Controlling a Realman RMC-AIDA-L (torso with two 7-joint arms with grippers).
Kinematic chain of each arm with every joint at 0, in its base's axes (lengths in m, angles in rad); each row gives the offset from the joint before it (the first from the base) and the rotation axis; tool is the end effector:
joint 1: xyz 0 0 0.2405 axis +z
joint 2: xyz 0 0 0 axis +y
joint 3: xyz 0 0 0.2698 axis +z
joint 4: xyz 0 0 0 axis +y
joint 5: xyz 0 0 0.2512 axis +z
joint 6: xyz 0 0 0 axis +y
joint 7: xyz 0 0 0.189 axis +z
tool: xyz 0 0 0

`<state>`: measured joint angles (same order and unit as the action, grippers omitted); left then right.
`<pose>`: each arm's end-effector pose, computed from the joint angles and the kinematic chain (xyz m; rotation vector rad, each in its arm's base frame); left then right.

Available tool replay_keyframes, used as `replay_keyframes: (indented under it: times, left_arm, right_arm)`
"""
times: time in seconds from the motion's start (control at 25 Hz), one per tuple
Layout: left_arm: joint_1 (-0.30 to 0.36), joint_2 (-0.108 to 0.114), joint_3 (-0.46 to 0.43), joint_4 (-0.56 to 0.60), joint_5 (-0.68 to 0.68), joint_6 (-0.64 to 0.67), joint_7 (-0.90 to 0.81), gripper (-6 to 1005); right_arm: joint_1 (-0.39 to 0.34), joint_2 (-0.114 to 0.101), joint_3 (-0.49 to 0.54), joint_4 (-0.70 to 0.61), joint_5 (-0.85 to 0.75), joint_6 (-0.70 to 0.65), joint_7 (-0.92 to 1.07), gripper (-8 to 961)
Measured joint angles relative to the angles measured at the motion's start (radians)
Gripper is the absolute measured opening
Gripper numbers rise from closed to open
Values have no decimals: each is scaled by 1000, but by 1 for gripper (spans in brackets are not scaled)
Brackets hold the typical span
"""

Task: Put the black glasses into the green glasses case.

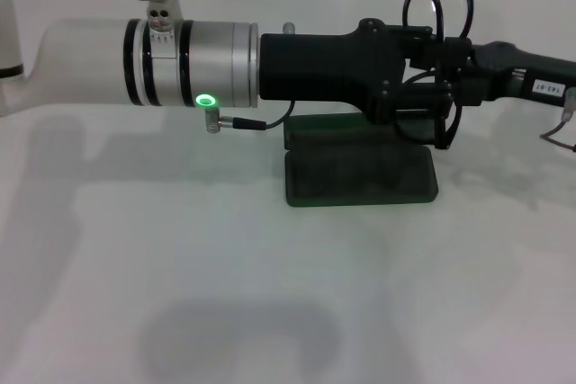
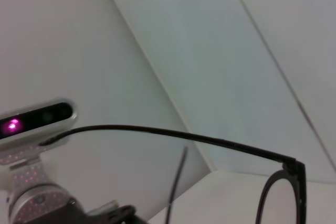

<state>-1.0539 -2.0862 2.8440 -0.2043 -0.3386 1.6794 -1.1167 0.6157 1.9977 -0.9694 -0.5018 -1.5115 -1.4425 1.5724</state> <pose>-0.1194 0.4059 -0.1110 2.8646 0.2777 1.1109 0.2221 0.4304 -0.0362 -2.5906 0.8656 1.0578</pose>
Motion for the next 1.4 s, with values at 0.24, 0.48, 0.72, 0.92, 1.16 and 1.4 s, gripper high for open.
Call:
replay_keyframes:
  times: [0.24,0.48,0.72,0.92,1.16,1.4]
  left_arm:
    - [2,0,0,-4,-4,-9,-7,558]
    - [10,1,0,-6,-7,-12,-12,557]
    - [12,1,0,-32,-11,-13,-12,557]
    - [21,10,0,-34,-20,6,-12,557]
    - [64,6,-1,-132,-97,-25,-13,557]
    - [93,27,0,-140,-235,-22,-9,557]
  right_arm:
    - [-3,6,-35,0,-2,-6,0,96]
    - [-10,11,-41,0,-3,-12,-1,96]
    - [-12,13,-41,-1,-3,-30,-11,96]
    - [-24,8,-18,-1,8,-32,-12,96]
    - [-33,-9,12,-5,5,-69,-15,96]
    - [-34,-9,11,6,-1,-58,-16,96]
